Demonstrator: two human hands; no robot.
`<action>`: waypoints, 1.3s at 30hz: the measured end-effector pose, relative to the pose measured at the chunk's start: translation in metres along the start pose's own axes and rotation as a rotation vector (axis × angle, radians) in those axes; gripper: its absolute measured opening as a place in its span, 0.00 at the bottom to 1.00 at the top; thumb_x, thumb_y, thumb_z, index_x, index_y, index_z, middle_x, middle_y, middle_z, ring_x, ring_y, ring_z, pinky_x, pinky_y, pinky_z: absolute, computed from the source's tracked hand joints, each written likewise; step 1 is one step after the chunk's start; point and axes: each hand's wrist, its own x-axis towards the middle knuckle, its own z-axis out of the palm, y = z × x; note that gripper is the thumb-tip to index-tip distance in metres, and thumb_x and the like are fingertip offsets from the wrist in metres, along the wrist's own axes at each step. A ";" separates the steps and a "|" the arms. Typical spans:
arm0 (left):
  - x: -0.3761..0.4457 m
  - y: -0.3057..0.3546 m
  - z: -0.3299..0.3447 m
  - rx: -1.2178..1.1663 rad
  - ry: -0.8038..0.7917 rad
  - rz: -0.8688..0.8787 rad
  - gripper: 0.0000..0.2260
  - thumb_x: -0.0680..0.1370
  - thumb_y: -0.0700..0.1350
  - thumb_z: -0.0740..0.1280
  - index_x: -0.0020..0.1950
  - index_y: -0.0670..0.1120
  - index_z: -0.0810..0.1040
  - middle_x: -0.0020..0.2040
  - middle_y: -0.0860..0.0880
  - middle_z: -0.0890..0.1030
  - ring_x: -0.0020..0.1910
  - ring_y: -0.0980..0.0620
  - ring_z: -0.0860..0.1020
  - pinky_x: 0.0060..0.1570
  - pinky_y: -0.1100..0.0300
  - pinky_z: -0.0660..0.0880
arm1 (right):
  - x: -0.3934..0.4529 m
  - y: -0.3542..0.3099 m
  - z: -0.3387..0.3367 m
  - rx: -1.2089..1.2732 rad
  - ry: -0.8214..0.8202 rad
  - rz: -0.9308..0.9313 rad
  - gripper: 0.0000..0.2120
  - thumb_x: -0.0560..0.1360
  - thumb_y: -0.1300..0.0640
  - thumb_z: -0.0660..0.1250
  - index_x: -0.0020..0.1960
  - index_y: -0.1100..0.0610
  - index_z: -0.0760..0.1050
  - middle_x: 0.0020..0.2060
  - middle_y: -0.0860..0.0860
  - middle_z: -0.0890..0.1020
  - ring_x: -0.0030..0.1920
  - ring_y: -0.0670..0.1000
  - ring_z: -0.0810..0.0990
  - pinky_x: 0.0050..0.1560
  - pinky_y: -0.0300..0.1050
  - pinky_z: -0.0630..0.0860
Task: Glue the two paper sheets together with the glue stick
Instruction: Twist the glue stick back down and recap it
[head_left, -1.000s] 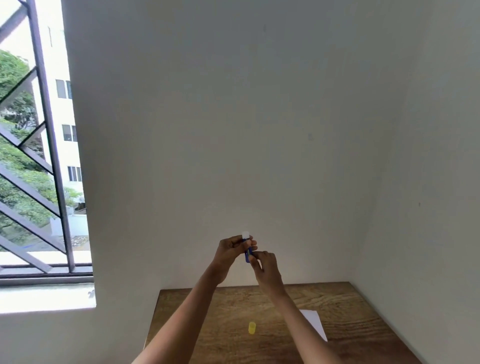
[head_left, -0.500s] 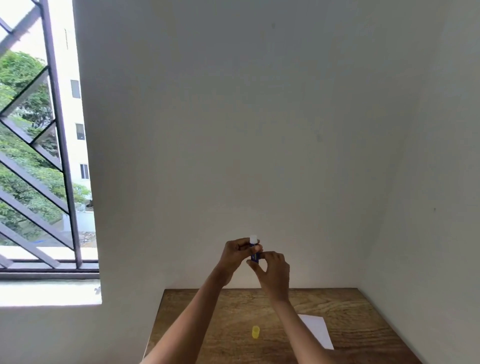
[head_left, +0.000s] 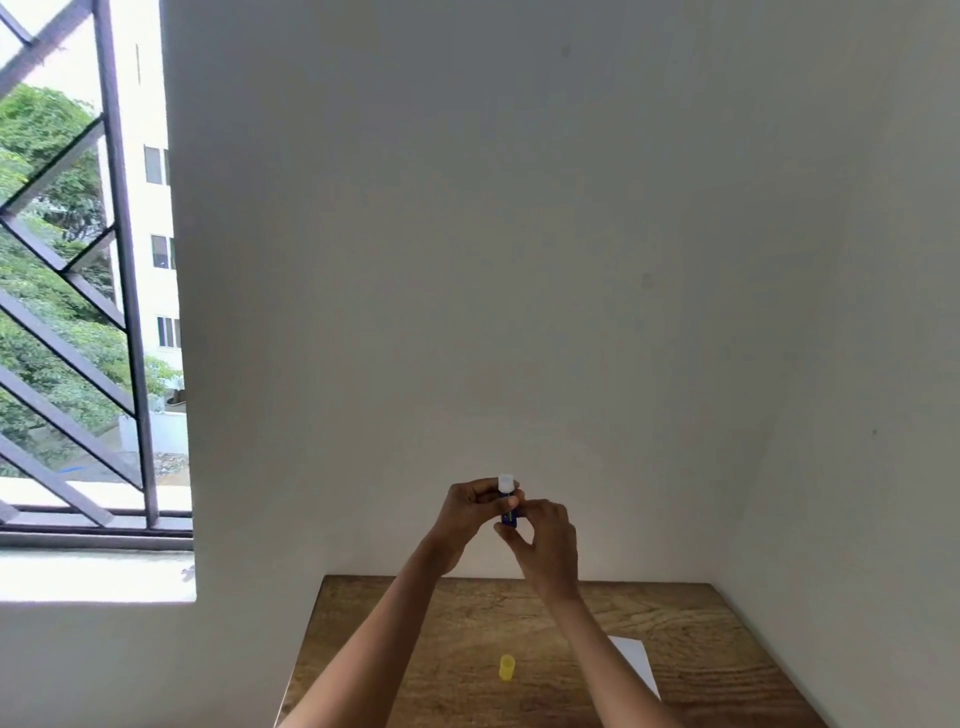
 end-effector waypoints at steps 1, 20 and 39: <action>0.000 0.000 0.002 -0.004 -0.015 0.002 0.09 0.72 0.35 0.70 0.49 0.44 0.84 0.43 0.51 0.86 0.47 0.55 0.83 0.45 0.69 0.76 | -0.002 -0.002 0.004 0.006 0.062 0.024 0.12 0.69 0.50 0.73 0.46 0.56 0.77 0.43 0.47 0.79 0.47 0.43 0.70 0.46 0.41 0.68; 0.000 -0.011 -0.014 0.000 0.018 0.009 0.07 0.74 0.34 0.69 0.47 0.45 0.84 0.41 0.52 0.86 0.44 0.56 0.83 0.44 0.69 0.77 | -0.006 0.003 0.013 0.344 -0.201 0.162 0.11 0.71 0.52 0.71 0.51 0.52 0.74 0.51 0.46 0.74 0.57 0.46 0.71 0.53 0.41 0.69; -0.005 -0.037 -0.023 -0.056 0.086 -0.088 0.07 0.75 0.36 0.67 0.52 0.40 0.81 0.42 0.51 0.86 0.44 0.53 0.84 0.42 0.68 0.78 | -0.015 0.008 0.012 0.399 -0.528 0.175 0.12 0.78 0.52 0.61 0.53 0.58 0.78 0.47 0.62 0.79 0.51 0.61 0.75 0.46 0.48 0.68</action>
